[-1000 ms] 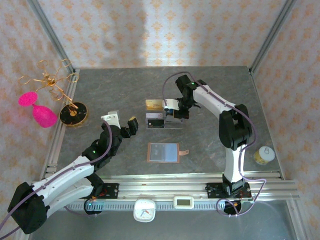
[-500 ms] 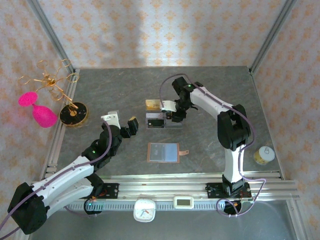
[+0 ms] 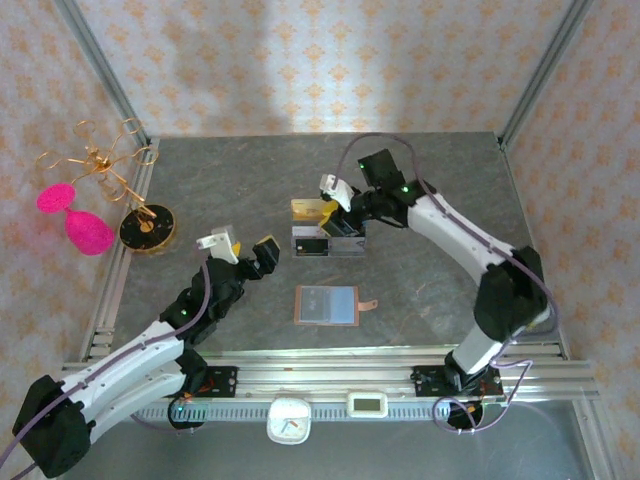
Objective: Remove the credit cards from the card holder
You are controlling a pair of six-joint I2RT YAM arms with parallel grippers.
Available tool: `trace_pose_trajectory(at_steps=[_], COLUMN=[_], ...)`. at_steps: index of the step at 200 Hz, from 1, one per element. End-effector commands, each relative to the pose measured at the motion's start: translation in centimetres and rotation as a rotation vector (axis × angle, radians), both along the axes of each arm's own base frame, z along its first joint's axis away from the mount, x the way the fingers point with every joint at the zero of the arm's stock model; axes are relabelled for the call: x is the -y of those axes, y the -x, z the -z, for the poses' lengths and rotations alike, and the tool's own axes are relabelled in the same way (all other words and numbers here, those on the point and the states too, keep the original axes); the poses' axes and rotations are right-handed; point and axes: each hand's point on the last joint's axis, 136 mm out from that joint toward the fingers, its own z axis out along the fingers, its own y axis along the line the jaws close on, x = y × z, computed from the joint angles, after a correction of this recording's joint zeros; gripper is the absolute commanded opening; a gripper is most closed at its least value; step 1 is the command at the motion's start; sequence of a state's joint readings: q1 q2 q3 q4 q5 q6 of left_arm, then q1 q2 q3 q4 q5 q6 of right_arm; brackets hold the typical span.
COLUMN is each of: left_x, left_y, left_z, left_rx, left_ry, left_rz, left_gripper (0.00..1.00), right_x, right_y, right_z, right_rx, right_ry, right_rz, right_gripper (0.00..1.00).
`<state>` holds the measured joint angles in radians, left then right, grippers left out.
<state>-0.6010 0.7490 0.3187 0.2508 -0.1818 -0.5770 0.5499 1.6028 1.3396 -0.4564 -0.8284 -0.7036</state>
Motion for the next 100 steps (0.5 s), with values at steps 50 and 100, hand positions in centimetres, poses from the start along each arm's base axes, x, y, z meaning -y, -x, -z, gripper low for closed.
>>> trace_pose_trajectory(at_steps=[50,100], left_x=[-0.1,-0.5], left_y=[2.9,4.5], left_z=[2.3,3.4], left_rx=[-0.065,-0.07], left_ry=[0.139,0.212], left_rz=[0.064,0.082], left_gripper=[0.99,0.97], right_x=[-3.3,-4.6], right_y=[6.5,10.8], right_z=[8.1,14.4], right_rx=[-0.352,-0.28], right_ry=[-0.087,0.188], right_rz=[0.536,0.603], right_gripper=[0.4,0.42])
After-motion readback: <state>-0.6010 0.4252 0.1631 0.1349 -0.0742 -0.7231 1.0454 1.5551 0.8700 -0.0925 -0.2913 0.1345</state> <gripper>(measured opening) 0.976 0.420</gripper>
